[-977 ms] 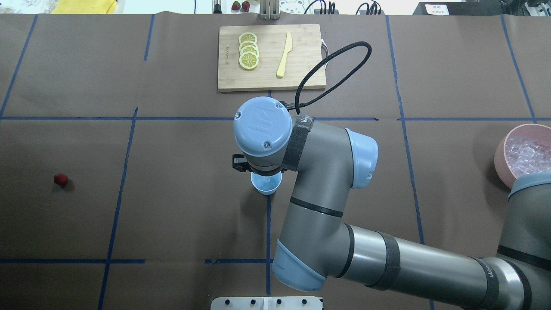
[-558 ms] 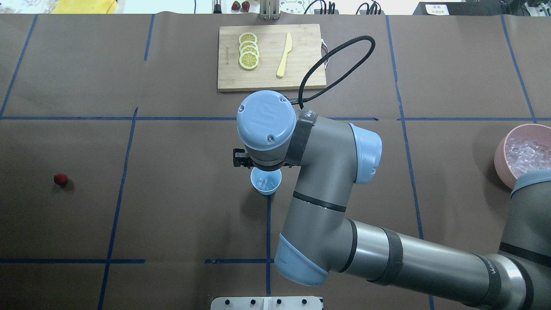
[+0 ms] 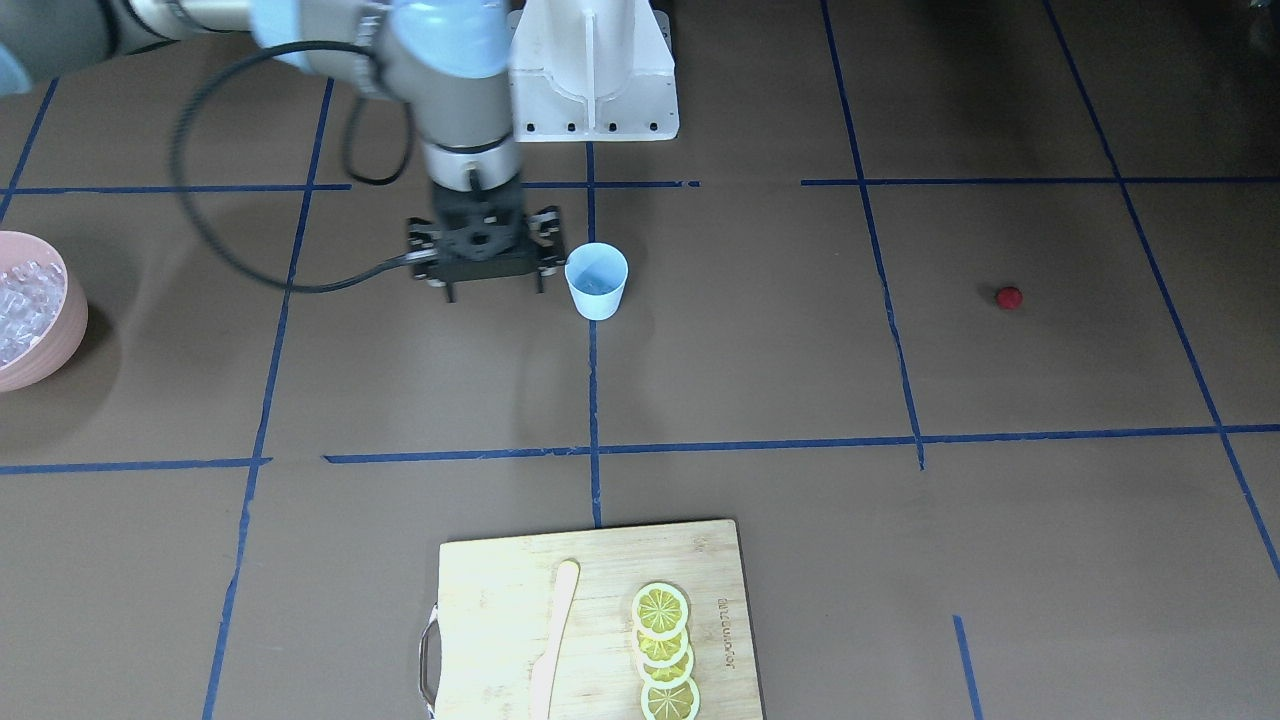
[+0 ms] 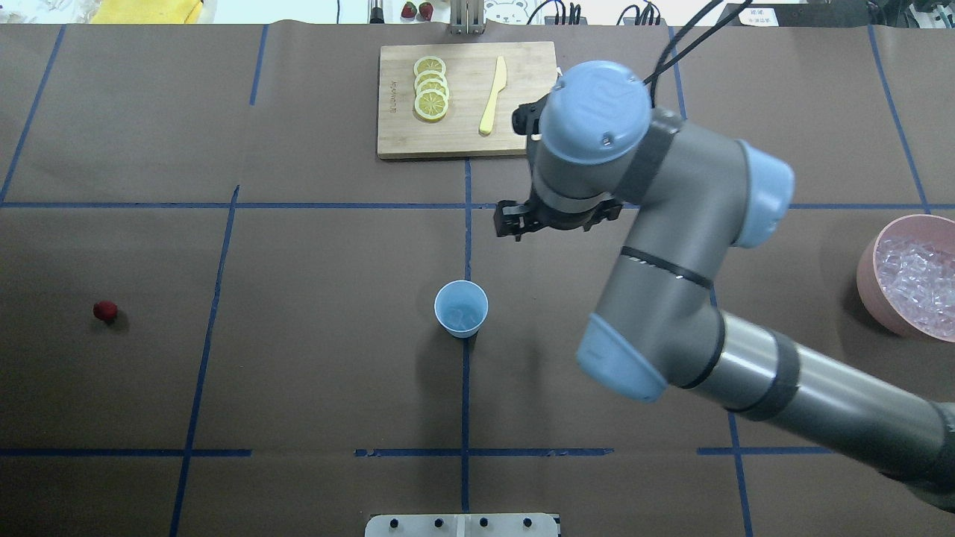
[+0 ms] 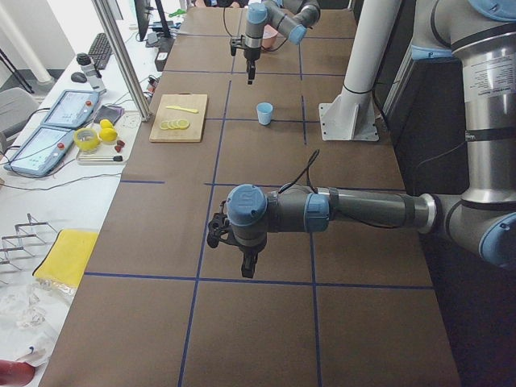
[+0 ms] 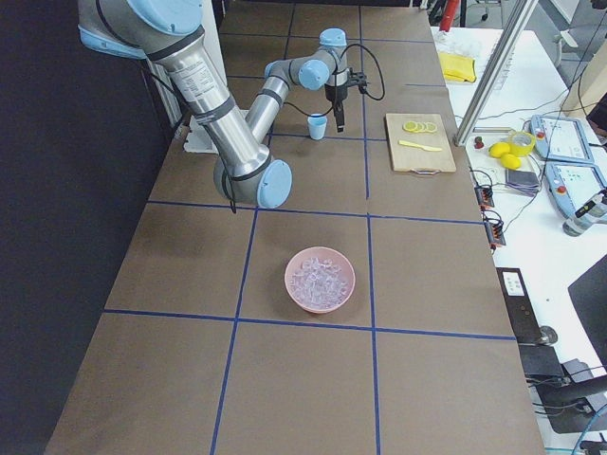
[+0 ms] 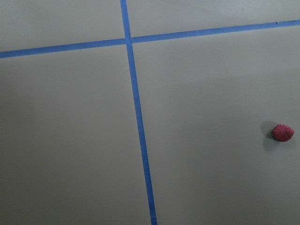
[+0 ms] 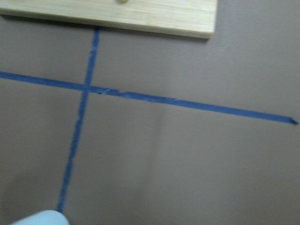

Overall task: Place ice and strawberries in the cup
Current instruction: 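Move the right gripper back to the pink bowl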

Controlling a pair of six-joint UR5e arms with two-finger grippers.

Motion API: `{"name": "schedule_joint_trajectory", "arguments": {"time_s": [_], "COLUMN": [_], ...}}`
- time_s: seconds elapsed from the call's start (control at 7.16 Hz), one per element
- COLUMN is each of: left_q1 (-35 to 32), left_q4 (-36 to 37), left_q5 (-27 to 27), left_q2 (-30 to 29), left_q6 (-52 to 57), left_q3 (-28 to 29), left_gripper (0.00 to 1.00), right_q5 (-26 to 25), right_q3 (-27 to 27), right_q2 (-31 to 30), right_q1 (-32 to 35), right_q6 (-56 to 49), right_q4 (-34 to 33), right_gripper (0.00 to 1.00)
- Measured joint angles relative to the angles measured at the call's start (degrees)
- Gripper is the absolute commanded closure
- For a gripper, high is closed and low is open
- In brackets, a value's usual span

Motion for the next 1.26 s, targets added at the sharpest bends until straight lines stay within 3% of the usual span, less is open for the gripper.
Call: {"name": "schedule_joint_trajectory", "arguments": {"time_s": [0.28, 0.84, 1.26], "left_q1": [0.00, 0.00, 0.00], "left_q4": [-0.02, -0.04, -0.03], "left_q5": [0.00, 0.00, 0.00], "left_q2": [-0.02, 0.01, 0.02], "left_q6": [0.01, -0.01, -0.07], "left_q3": [0.00, -0.30, -0.65], "left_gripper": [0.00, 0.00, 0.00], "right_q5": [7.75, 20.78, 23.75], "right_q3": [5.87, 5.79, 3.86], "right_q2": [-11.39, -32.05, -41.06], "right_q1": [10.52, 32.13, 38.34], "right_q6": [-15.61, -49.60, -57.74], "right_q4": [0.13, 4.48, 8.95], "right_gripper": [0.03, 0.03, 0.05]}}
